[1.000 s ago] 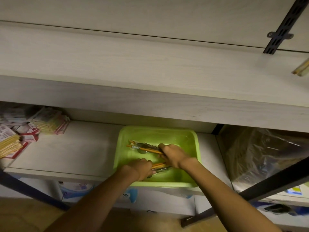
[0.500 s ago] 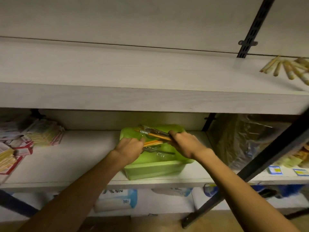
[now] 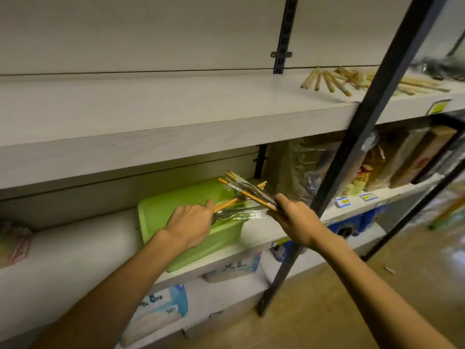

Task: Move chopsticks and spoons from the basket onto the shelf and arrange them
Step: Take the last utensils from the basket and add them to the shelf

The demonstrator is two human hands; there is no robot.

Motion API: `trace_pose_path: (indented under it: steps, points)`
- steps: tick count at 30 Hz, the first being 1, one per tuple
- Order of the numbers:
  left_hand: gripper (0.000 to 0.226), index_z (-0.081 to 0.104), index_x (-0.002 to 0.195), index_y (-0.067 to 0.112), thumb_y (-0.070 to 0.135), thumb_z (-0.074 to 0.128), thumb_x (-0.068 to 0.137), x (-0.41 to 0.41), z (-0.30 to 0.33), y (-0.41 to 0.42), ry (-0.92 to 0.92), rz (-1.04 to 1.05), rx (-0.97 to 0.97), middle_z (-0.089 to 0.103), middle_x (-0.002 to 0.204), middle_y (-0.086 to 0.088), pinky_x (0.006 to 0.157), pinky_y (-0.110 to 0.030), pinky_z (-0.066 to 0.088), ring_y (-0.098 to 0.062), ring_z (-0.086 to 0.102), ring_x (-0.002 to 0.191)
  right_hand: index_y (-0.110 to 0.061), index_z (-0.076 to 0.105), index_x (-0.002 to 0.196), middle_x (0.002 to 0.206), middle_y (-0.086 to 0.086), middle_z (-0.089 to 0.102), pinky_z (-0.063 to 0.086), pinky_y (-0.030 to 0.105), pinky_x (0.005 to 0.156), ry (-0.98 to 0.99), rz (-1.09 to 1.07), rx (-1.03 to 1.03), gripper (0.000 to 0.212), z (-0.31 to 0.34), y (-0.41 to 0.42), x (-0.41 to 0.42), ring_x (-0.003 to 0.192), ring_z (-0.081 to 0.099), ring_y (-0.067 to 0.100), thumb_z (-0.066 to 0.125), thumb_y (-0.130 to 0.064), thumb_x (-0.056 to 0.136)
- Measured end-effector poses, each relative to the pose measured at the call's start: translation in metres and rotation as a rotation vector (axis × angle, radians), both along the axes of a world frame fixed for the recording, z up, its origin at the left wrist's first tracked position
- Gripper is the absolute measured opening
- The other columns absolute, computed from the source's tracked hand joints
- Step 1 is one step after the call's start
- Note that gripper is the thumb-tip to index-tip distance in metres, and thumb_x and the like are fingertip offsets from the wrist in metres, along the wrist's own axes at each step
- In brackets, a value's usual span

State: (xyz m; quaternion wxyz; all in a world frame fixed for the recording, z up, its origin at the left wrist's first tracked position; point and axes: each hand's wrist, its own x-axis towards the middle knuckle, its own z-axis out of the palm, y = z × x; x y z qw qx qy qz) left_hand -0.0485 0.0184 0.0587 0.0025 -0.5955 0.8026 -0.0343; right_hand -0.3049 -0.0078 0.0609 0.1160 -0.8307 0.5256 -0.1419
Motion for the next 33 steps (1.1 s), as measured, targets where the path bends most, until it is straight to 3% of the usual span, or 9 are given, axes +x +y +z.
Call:
trace_pose_path:
  steps: [8,13,16,18,21,24,30,33]
  points:
    - [0.02,0.04,0.114,0.012,0.018,0.033,0.097,-0.094,-0.001,0.005,-0.012,-0.119,0.044,0.066,0.104,-0.016,0.074,-0.04,0.043,-0.038,0.061,0.093,-0.021,0.05,0.11,0.096,0.001,0.063,0.052,0.042,0.073,-0.06,-0.086,-0.054,0.02,0.006,0.031,-0.093,0.085,0.061,0.021,0.048,-0.036,0.097]
    - [0.019,0.04,0.113,0.013,0.019,0.033,0.097,-0.185,-0.002,0.002,0.011,-0.151,0.082,0.065,0.11,-0.015,0.077,-0.04,0.041,-0.039,0.06,0.099,-0.024,0.048,0.109,0.093,0.001,0.065,0.051,0.047,0.072,-0.067,-0.166,-0.024,0.022,0.004,0.045,-0.192,0.084,0.062,0.025,0.045,-0.041,0.096]
    - [0.019,0.039,0.114,0.015,0.022,0.034,0.097,-0.251,0.006,-0.001,0.025,-0.185,0.091,0.064,0.112,-0.014,0.079,-0.04,0.042,-0.039,0.059,0.1,-0.022,0.05,0.11,0.09,0.0,0.064,0.05,0.042,0.067,-0.066,-0.213,-0.062,0.021,0.014,0.05,-0.261,0.08,0.062,0.024,0.05,-0.038,0.096]
    - [0.021,0.038,0.117,0.014,0.022,0.035,0.097,-0.296,0.015,-0.006,0.024,-0.218,0.054,0.063,0.114,-0.015,0.073,-0.039,0.039,-0.039,0.059,0.101,-0.022,0.051,0.107,0.081,-0.007,0.058,0.046,0.037,0.062,-0.066,-0.233,-0.099,0.016,0.023,0.05,-0.309,0.073,0.059,0.021,0.053,-0.034,0.096]
    - [0.027,0.037,0.122,0.011,0.021,0.034,0.098,-0.356,0.033,-0.02,0.008,-0.244,-0.034,0.062,0.116,-0.015,0.068,-0.038,0.03,-0.04,0.058,0.103,-0.022,0.052,0.101,0.072,-0.011,0.053,0.049,0.042,0.06,-0.081,-0.261,-0.161,0.011,0.041,0.048,-0.376,0.066,0.056,0.018,0.055,-0.031,0.095]
    - [0.028,0.037,0.123,0.01,0.022,0.033,0.098,-0.403,0.055,-0.035,0.038,-0.256,-0.101,0.063,0.113,-0.014,0.07,-0.041,0.037,-0.04,0.059,0.1,-0.02,0.053,0.097,0.07,-0.009,0.054,0.049,0.046,0.059,-0.101,-0.297,-0.214,0.008,0.064,0.04,-0.431,0.064,0.057,0.017,0.057,-0.026,0.092]
    - [0.019,0.039,0.114,0.014,0.024,0.034,0.098,-0.457,0.116,-0.074,0.06,-0.224,-0.227,0.064,0.105,-0.01,0.065,-0.04,0.036,-0.036,0.061,0.09,-0.021,0.054,0.101,0.071,-0.008,0.056,0.047,0.028,0.057,-0.2,-0.29,-0.296,0.013,0.117,0.003,-0.493,0.062,0.057,0.006,0.059,-0.014,0.091]
    - [0.019,0.039,0.114,0.015,0.026,0.035,0.099,-0.473,0.153,-0.103,0.043,-0.203,-0.272,0.063,0.106,-0.01,0.065,-0.038,0.033,-0.034,0.06,0.093,-0.022,0.052,0.104,0.072,-0.008,0.056,0.049,0.032,0.058,-0.194,-0.271,-0.343,0.016,0.14,-0.035,-0.507,0.063,0.057,0.005,0.059,-0.014,0.092]
